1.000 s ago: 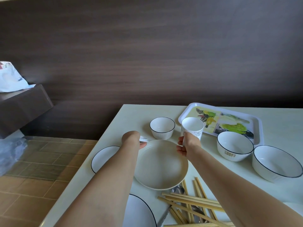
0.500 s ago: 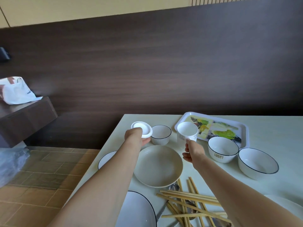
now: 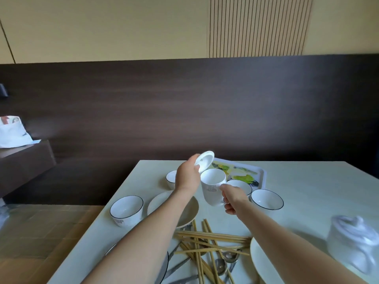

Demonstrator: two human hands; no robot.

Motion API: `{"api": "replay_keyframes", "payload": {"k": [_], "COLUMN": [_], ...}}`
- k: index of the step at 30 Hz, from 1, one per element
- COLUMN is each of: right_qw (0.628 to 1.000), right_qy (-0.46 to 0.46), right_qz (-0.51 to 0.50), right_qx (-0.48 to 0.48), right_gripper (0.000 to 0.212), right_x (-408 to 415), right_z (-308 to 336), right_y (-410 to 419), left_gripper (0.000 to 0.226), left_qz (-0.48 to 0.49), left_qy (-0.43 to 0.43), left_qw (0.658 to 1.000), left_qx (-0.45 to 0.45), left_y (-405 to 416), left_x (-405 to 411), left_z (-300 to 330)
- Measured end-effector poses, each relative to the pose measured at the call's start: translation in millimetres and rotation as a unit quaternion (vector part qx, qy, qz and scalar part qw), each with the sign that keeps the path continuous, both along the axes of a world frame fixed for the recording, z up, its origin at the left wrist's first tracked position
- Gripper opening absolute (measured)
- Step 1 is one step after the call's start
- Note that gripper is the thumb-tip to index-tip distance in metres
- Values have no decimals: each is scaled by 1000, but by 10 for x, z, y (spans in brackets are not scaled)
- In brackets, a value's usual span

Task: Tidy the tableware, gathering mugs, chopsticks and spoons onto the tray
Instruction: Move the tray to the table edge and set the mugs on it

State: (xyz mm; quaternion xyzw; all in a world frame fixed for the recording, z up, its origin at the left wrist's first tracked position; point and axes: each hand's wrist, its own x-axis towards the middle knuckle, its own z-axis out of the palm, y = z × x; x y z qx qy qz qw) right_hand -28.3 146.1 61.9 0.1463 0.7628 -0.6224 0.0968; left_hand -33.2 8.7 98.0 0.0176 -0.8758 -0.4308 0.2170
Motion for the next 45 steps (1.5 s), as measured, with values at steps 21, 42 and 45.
{"api": "replay_keyframes", "payload": {"k": [21, 42, 45], "right_qw": [998, 997, 995], "right_qy": [9, 28, 42], "right_qz": [-19, -36, -52], "right_qx": [-54, -65, -67], "right_gripper": [28, 35, 32], "right_x": [552, 599, 603], "right_z": [-33, 70, 164], "right_y": [598, 1013, 1158], "left_gripper": [63, 59, 63], "left_qz": [-134, -159, -166], "left_qy": [-31, -39, -23], "left_qw": [911, 920, 932], "left_qx": [-388, -356, -322], "left_y": [648, 1031, 1165], "left_x": [663, 571, 579], "left_z": [-154, -136, -62]}}
